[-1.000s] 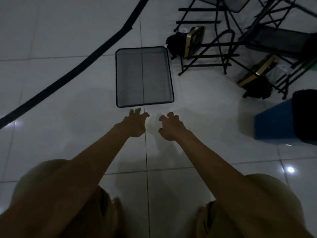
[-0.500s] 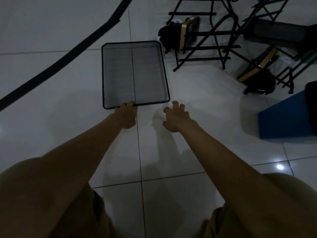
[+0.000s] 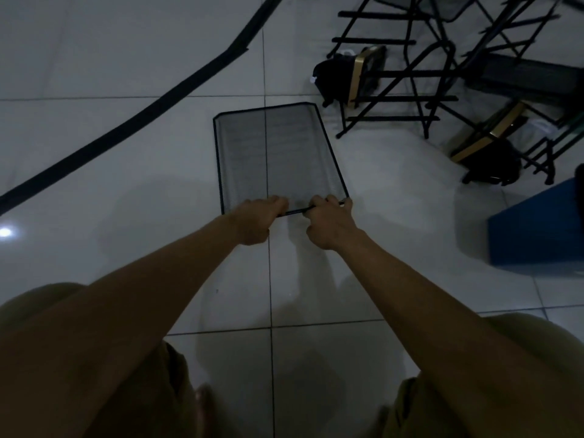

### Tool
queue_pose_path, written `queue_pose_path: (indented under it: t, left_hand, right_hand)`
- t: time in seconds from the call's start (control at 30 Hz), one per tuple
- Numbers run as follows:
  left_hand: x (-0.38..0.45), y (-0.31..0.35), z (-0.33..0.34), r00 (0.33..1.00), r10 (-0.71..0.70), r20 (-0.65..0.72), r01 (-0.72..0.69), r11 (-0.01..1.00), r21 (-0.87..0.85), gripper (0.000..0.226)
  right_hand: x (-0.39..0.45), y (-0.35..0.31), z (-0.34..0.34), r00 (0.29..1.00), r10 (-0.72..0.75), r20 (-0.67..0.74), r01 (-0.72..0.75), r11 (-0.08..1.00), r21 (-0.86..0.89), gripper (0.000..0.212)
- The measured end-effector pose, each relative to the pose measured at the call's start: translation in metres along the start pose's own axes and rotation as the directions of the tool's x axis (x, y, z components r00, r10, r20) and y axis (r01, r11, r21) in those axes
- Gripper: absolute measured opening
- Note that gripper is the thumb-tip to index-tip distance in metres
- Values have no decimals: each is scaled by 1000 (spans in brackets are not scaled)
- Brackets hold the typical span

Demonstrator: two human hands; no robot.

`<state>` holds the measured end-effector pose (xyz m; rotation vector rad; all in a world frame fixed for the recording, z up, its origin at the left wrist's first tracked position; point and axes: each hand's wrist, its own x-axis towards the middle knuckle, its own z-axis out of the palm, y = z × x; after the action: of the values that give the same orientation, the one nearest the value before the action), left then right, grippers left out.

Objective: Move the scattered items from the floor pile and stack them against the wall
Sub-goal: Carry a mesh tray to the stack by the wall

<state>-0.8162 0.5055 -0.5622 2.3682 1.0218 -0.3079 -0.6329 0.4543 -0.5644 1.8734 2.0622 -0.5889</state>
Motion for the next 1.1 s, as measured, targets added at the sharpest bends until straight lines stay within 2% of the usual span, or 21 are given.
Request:
queue_pose_path:
  t: [0.07, 0.1, 0.17, 0.23, 0.33, 0.43, 0.5, 0.57, 0.63, 0.7, 0.73, 0.8, 0.87, 0.93, 1.0, 1.03, 1.07, 1.1]
  left_hand:
    - [-4, -2, -11, 988, -75, -135, 67, 996, -62, 35]
    - [-5, -5, -16, 977, -122, -177, 120, 993, -21, 36]
    - [-7, -11, -22, 961, -204, -186, 233, 961, 149, 36]
    - [-8, -11, -23, 959, -249, -137, 279, 916, 288, 31]
    - [-6, -1, -18, 971, -194, -143, 232, 911, 341, 19]
    - [-1, 21, -19, 979, -86, -186, 145, 932, 333, 15]
    - [3, 35, -17, 985, 10, -170, 37, 961, 274, 15]
    - [3, 42, -13, 989, 100, -108, -80, 982, 169, 19]
    - [-1, 35, -9, 989, 140, -38, -133, 981, 144, 42]
    - [-4, 18, -8, 997, 80, 16, -81, 958, 274, 77]
    - [-5, 8, -8, 1000, 23, 16, -27, 933, 359, 86]
    - [-7, -8, -9, 995, -96, -30, 99, 887, 452, 79]
    - [-5, -15, -11, 981, -153, -122, 192, 873, 448, 55]
    - [1, -9, -13, 978, -111, -174, 186, 842, 507, 37]
    - [7, 5, -13, 988, -11, -152, 96, 817, 569, 32]
    - [9, 13, -12, 989, 32, -143, 56, 821, 568, 31]
    - [11, 21, -11, 989, 57, -134, 28, 831, 556, 29]
    - [13, 27, -10, 989, 76, -128, 7, 837, 548, 29]
  right_hand:
    - [-1, 3, -4, 990, -20, -141, 37, 992, 118, 37]
    - [0, 5, -6, 977, -10, -212, 41, 989, 143, 33]
    - [2, 10, -11, 947, 48, -319, 0, 989, 149, 28]
    - [1, 11, -13, 938, 120, -326, -81, 988, 131, 27]
    - [-4, 7, -15, 949, 179, -260, -158, 983, 97, 26]
    - [-9, 2, -15, 945, 101, -312, -75, 993, 93, 38]
    - [-10, -2, -15, 949, 34, -314, -7, 996, 86, 52]
    - [-12, -2, -15, 967, -8, -255, 15, 999, 28, 58]
    - [-15, 7, -11, 979, -48, -197, 43, 999, -32, 53]
    - [-16, 23, -7, 975, -85, -207, 81, 996, -28, 53]
    - [-16, 31, -5, 963, -112, -247, 115, 993, -5, 53]
    - [-19, 39, 1, 919, -167, -357, 192, 981, 34, 49]
    - [-22, 44, 5, 890, -192, -415, 224, 974, 29, 47]
    - [-27, 49, 4, 923, -172, -345, 186, 982, 10, 44]
    - [-31, 51, -7, 996, -77, -50, 77, 997, 3, 57]
    - [-32, 49, -14, 989, 4, 145, -1, 1000, -16, 74]
    - [-33, 46, -19, 949, 68, 307, -53, 997, -56, 92]
    - [-35, 41, -22, 907, 103, 407, -64, 992, -109, 105]
